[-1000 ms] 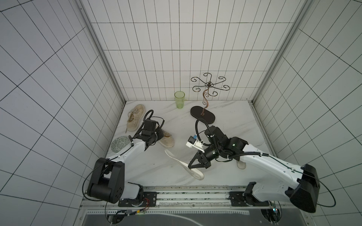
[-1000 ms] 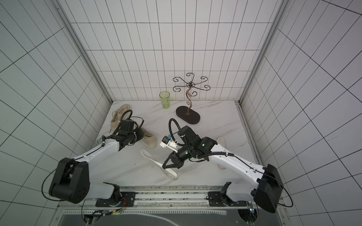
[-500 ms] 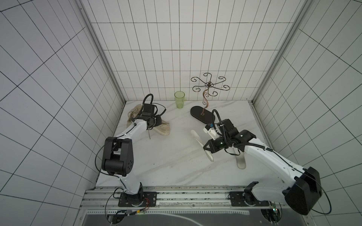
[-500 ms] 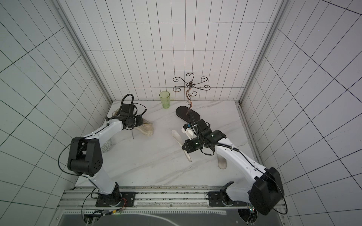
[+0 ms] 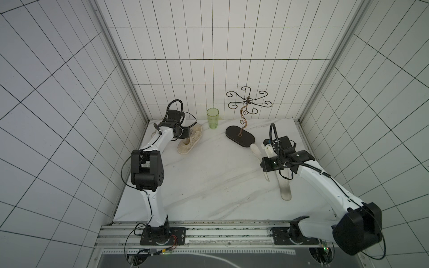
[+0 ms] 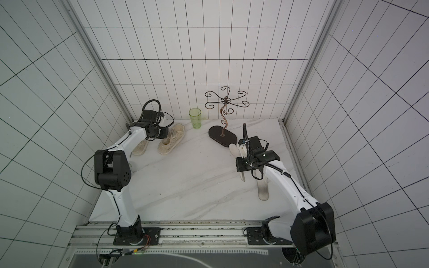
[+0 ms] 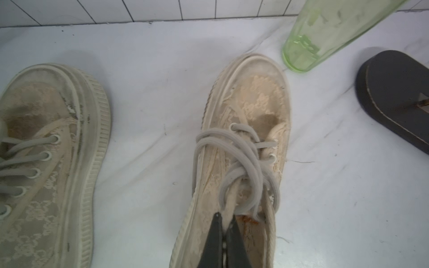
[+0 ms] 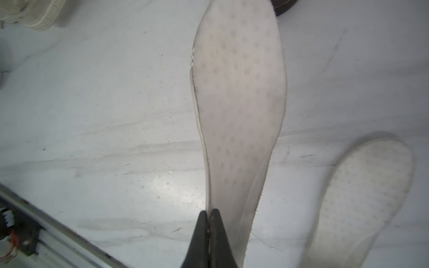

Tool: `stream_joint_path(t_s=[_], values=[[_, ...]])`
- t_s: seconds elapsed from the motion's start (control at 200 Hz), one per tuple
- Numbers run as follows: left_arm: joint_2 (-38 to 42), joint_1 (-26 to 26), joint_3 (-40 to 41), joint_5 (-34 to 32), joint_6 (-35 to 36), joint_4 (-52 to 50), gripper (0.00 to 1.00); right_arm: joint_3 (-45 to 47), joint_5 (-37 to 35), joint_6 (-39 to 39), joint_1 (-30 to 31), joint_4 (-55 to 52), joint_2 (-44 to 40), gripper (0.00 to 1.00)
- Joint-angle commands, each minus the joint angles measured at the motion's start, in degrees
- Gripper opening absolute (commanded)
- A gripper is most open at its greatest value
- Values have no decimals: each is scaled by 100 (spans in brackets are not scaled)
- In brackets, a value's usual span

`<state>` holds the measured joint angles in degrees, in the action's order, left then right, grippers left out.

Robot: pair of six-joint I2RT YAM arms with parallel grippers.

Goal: Remove the insole from the shoe
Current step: Place the shoe at the center of the board, then place the insole at the center of the board.

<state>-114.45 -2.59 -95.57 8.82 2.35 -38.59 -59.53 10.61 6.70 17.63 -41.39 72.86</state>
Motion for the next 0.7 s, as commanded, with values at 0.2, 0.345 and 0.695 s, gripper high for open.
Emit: stream_joint_path(t_s=[0.2, 0.345, 0.695], values=[[-166, 425, 142, -549, 347, 132, 1, 207, -2539, -807, -1216, -57, 232, 0], [-75, 651, 231, -575, 235, 152, 16, 351, -2997, -1139, -1783, 226, 311, 0], [1053, 707, 1182, 156, -665, 973, 54, 642, -3294, -2008, -2030, 305, 924, 0]])
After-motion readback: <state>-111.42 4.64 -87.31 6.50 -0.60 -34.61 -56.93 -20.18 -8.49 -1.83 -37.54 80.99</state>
